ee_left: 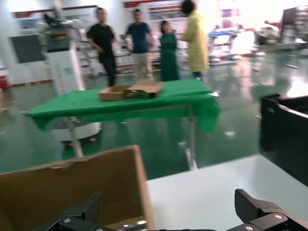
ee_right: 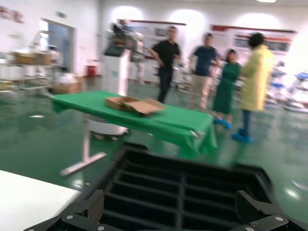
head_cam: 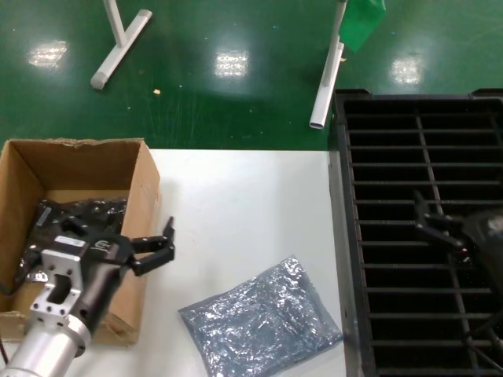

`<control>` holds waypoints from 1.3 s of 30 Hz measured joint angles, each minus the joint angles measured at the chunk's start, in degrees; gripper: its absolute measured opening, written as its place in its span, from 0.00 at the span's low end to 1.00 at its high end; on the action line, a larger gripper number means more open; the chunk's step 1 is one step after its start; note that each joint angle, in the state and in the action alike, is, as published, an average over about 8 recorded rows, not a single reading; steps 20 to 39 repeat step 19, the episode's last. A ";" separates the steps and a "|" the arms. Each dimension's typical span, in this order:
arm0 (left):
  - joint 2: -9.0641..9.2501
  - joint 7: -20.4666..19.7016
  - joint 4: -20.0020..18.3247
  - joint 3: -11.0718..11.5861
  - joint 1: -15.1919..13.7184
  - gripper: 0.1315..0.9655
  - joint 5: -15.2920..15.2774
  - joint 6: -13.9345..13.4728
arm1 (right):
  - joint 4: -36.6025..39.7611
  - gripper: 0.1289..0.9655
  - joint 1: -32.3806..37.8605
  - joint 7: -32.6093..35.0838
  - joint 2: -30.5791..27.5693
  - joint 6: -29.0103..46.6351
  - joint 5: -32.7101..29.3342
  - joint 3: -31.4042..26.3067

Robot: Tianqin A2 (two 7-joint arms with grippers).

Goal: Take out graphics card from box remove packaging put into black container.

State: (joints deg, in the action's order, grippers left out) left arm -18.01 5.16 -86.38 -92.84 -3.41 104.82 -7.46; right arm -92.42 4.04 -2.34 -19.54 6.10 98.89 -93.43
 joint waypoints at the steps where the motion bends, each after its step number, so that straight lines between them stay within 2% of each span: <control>1: 0.10 -0.65 -0.66 0.15 0.42 1.00 -0.21 0.92 | 0.10 1.00 -0.50 0.30 0.29 -0.75 0.52 0.22; 6: 0.34 -2.10 -2.14 0.47 1.38 1.00 -0.68 3.01 | 0.30 1.00 -1.64 0.97 0.95 -2.46 1.71 0.72; 39: 0.36 -2.23 -2.28 0.50 1.47 1.00 -0.72 3.20 | 0.32 1.00 -1.76 1.00 1.01 -2.64 1.83 0.76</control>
